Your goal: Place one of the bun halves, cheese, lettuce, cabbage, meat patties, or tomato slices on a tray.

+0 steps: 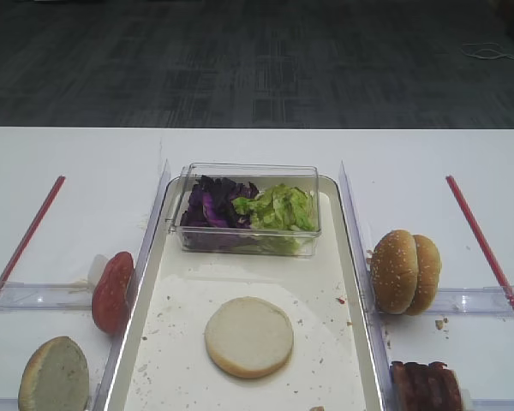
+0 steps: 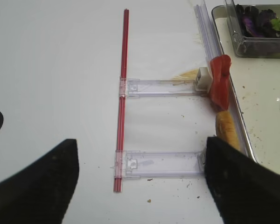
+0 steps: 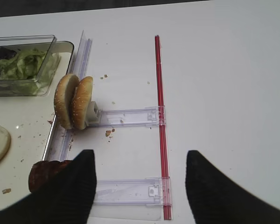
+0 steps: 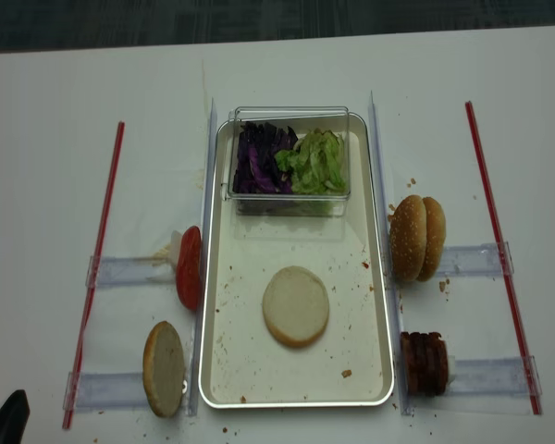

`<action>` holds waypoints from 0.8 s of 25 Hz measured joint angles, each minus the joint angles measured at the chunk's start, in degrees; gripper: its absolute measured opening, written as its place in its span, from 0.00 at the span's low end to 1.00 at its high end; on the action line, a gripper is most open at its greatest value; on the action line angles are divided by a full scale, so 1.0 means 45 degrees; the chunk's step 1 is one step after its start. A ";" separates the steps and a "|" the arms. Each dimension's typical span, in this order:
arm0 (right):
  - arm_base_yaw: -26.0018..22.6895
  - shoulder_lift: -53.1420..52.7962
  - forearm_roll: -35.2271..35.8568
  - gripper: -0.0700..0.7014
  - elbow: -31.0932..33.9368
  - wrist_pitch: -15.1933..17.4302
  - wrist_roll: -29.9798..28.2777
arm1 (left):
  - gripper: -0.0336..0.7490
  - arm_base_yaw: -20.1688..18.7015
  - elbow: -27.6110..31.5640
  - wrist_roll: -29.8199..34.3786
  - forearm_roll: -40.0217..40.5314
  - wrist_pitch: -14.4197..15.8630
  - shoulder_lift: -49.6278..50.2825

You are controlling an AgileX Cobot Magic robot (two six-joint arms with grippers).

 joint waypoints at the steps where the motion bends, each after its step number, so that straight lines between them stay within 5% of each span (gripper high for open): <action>1: 0.0000 0.0000 0.0000 0.69 0.0000 0.0000 0.0000 | 0.74 0.0000 0.0000 0.0000 0.0000 0.0000 0.0000; 20: 0.0000 0.0000 0.0000 0.69 0.0000 0.0000 0.0000 | 0.74 0.0000 0.0000 0.0000 0.0000 0.0000 0.0000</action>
